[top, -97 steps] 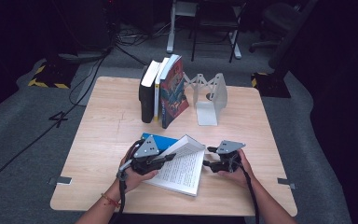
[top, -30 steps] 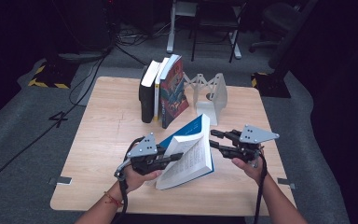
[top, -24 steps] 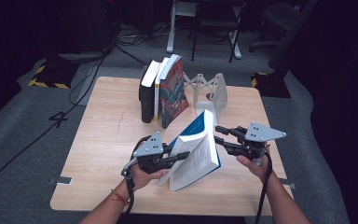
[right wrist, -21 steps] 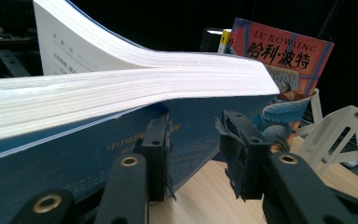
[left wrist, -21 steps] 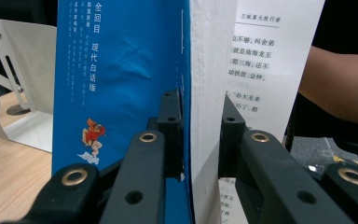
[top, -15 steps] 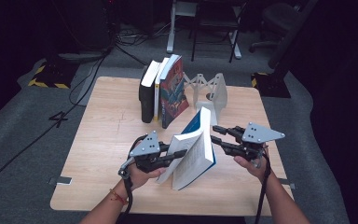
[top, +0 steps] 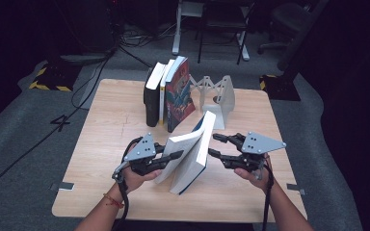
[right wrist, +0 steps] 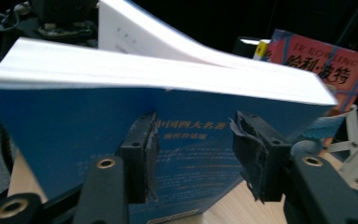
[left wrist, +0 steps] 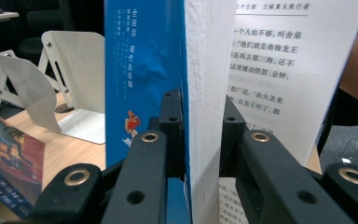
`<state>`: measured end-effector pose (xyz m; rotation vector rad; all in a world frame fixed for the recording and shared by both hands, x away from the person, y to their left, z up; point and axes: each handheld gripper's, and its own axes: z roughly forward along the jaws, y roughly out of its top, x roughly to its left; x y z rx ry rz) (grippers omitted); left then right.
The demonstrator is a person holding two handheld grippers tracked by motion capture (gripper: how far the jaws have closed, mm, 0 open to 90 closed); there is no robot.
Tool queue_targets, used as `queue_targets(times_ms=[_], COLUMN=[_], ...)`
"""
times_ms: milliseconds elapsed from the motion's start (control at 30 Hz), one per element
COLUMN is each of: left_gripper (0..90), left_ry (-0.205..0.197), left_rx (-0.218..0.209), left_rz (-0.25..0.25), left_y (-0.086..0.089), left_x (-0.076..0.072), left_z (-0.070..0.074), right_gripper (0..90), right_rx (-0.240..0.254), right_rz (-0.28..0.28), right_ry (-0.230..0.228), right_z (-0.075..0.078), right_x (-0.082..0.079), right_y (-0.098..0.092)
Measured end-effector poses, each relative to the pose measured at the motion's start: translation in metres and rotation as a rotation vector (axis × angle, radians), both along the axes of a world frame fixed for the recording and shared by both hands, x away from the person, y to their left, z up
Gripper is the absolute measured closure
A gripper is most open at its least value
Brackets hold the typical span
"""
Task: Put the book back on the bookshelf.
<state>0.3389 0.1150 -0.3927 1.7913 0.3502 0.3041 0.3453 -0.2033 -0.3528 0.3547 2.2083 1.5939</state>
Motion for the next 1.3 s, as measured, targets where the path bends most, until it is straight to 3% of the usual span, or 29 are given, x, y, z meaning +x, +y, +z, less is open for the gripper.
queue_targets(times_ms=[133, 300, 533, 633, 733, 833, 967, 1100, 1167, 1300], left_gripper=[77.6, 77.1, 67.9, 71.7, 76.0, 72.8, 62.8, 59.4, 57.8, 53.1], left_ry=[-0.003, 0.007, -0.009, -0.024, -0.015, -0.006, -0.02, -0.046, -0.049, -0.016], left_rx=[0.008, -0.003, 0.044, 0.062, 0.052, 0.044, 0.081, 0.188, 0.203, 0.215], left_rz=[0.019, 0.04, 0.087, 0.114, 0.101, 0.069, 0.08, 0.12, 0.125, 0.123], left_y=[0.005, 0.012, 0.019, 0.021, 0.022, 0.022, 0.021, 0.019, 0.02, 0.023], left_x=[-0.001, -0.004, -0.014, -0.015, -0.01, -0.007, -0.013, -0.021, -0.024, -0.031], left_z=[-0.002, -0.007, -0.007, -0.005, -0.004, -0.003, -0.007, -0.012, -0.013, -0.018], right_gripper=[47.8, 46.5, 44.7, 44.4, 43.7, 43.2, 43.3, 44.8, 45.1, 45.3], right_rx=[-0.031, -0.035, -0.058, -0.074, -0.075, -0.072, -0.077, -0.1, -0.103, -0.111], right_rz=[0.029, 0.023, 0.016, 0.021, 0.021, 0.008, 0.001, 0.004, 0.008, 0.021], right_ry=[0.008, 0.006, -0.009, -0.007, -0.007, -0.007, -0.004, 0.002, 0.011, 0.011], right_z=[-0.006, -0.008, -0.012, -0.017, -0.018, -0.019, -0.023, -0.03, -0.033, -0.036], right_x=[-0.003, -0.005, -0.008, -0.01, -0.01, -0.008, -0.008, -0.008, -0.008, -0.01], right_y=[0.011, 0.021, 0.035, 0.04, 0.043, 0.046, 0.05, 0.052, 0.053, 0.055])
